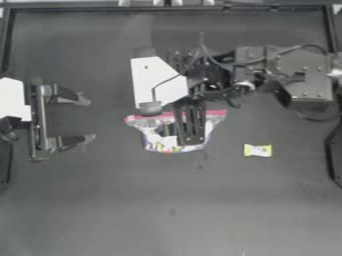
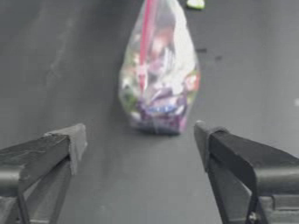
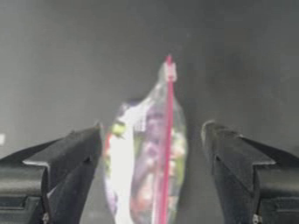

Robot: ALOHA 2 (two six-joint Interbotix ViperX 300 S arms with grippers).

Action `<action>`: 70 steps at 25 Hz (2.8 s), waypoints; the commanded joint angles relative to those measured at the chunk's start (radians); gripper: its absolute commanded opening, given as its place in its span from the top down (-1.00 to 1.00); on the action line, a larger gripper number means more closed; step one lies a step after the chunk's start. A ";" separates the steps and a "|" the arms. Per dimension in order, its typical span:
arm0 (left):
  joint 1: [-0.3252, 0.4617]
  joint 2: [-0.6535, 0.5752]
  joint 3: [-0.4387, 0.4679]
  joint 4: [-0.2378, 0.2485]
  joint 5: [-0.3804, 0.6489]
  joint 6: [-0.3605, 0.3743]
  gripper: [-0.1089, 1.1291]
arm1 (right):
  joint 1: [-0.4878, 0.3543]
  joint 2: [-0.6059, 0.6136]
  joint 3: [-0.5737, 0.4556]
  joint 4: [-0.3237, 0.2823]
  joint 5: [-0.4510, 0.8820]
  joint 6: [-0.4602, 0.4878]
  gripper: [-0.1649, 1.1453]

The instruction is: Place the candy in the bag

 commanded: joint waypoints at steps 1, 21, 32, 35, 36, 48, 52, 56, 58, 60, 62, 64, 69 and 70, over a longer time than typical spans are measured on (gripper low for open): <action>0.005 0.002 -0.014 0.000 -0.012 0.000 -0.83 | -0.005 0.011 -0.061 0.003 0.021 -0.012 -0.72; 0.017 0.058 -0.014 0.005 -0.083 0.005 -0.83 | -0.008 0.195 -0.256 0.026 0.115 -0.046 -0.71; 0.015 0.055 0.051 -0.002 -0.184 -0.003 -0.83 | -0.008 0.267 -0.339 0.011 0.169 -0.060 -0.69; 0.015 0.054 0.041 0.003 -0.184 0.003 -0.83 | -0.008 0.284 -0.353 0.000 0.186 -0.057 -0.69; 0.015 0.055 0.040 0.003 -0.184 0.003 -0.83 | -0.008 0.288 -0.356 -0.002 0.190 -0.055 -0.69; 0.015 0.064 0.038 0.005 -0.184 0.002 -0.83 | -0.008 0.313 -0.370 -0.003 0.215 -0.058 -0.54; 0.015 0.064 0.038 0.005 -0.184 0.002 -0.83 | -0.006 0.322 -0.377 -0.005 0.218 -0.058 -0.52; 0.015 0.064 0.038 0.003 -0.184 0.003 -0.83 | -0.005 0.330 -0.390 -0.008 0.235 -0.058 -0.52; 0.015 0.064 0.038 0.005 -0.184 0.003 -0.83 | -0.005 0.334 -0.397 -0.009 0.242 -0.058 -0.51; 0.015 0.064 0.038 0.005 -0.184 0.003 -0.83 | -0.005 0.337 -0.403 -0.009 0.245 -0.058 -0.51; 0.015 0.064 0.038 0.005 -0.184 0.003 -0.83 | -0.005 0.344 -0.411 -0.009 0.247 -0.058 -0.51; 0.015 0.064 0.040 0.005 -0.184 0.003 -0.83 | -0.005 0.351 -0.417 -0.009 0.258 -0.058 -0.50; 0.015 0.064 0.040 0.005 -0.184 0.003 -0.83 | -0.003 0.359 -0.430 -0.009 0.278 -0.057 -0.49; 0.015 0.064 0.040 0.005 -0.184 0.003 -0.83 | -0.003 0.359 -0.428 -0.009 0.278 -0.057 -0.47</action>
